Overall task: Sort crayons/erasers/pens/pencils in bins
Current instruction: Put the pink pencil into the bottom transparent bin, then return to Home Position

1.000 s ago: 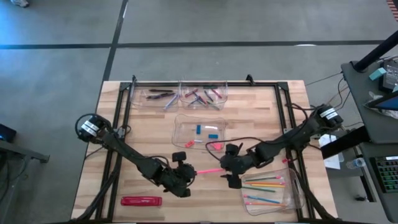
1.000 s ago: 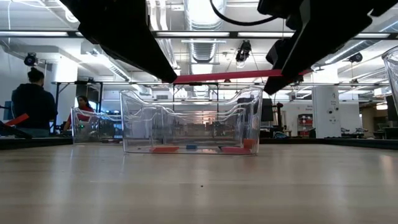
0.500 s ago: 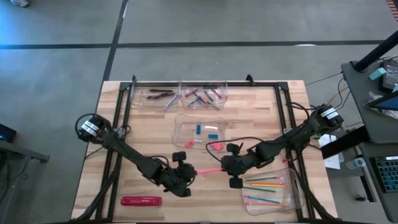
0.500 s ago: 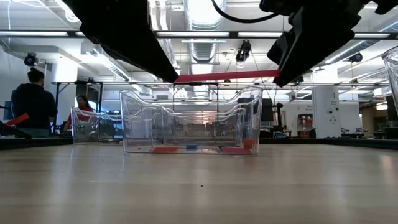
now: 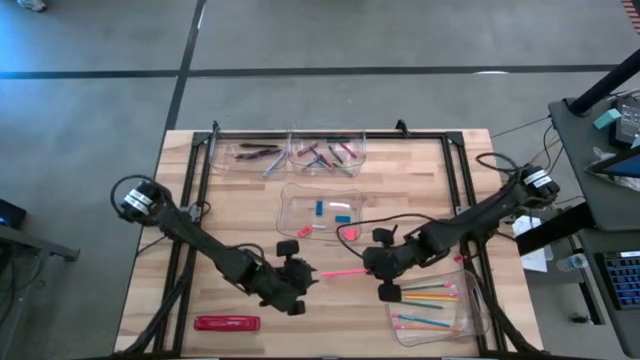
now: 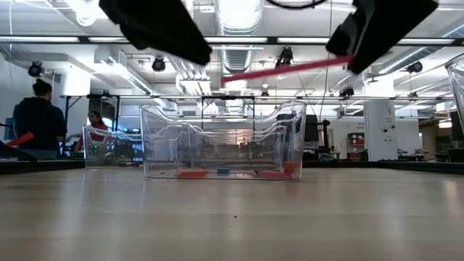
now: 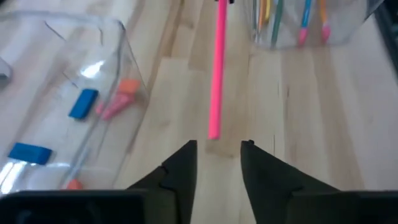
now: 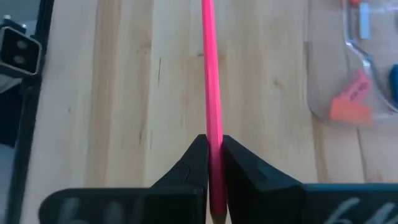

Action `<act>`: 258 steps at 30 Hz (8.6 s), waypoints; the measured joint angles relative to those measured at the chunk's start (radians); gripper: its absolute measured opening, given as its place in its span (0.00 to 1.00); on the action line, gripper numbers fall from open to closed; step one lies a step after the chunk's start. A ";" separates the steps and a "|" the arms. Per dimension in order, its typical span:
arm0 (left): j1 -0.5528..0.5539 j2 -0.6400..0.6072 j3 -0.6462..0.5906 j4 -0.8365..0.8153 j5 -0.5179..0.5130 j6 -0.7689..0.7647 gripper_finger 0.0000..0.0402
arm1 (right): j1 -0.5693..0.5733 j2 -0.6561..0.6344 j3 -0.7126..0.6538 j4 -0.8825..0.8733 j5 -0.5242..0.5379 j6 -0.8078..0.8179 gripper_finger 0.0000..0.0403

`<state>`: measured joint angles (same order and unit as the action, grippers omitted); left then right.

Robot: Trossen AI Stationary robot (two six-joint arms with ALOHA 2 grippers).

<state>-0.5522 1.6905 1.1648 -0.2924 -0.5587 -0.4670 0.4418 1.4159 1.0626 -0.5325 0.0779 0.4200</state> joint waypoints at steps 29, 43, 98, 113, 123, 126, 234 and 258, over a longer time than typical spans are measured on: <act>-0.006 -0.072 -0.010 0.106 -0.023 0.035 0.34 | 0.602 -0.129 0.229 -0.623 0.027 0.821 0.05; -0.006 -0.022 -0.011 0.166 0.004 0.033 0.34 | 0.601 -0.025 0.225 -0.684 0.026 0.864 0.17; 0.100 -0.521 -0.285 0.512 0.088 0.433 0.34 | -0.024 -0.527 -0.347 0.553 -0.014 -0.255 0.02; 0.127 -0.807 -0.748 1.039 0.109 0.535 0.34 | -0.034 -0.888 -0.499 0.432 0.134 -0.368 0.02; 0.149 -0.905 -0.782 1.001 0.108 0.556 0.34 | -0.070 -1.251 -0.561 0.400 0.139 -0.531 0.02; 0.163 -0.905 -0.794 1.001 0.108 0.554 0.34 | -0.077 -1.330 -0.627 0.383 0.133 -0.541 0.02; 0.278 -1.613 -1.160 0.388 0.206 0.552 0.03 | -0.122 -1.315 -1.040 0.560 0.055 -0.307 0.02; 0.278 -1.609 -1.160 0.389 0.207 0.553 0.03 | -0.122 -1.315 -1.038 0.560 0.054 -0.307 0.02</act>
<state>-0.2743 0.0815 0.0044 0.0963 -0.3519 0.0856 0.3199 0.1005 0.0242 0.0273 0.1322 0.1126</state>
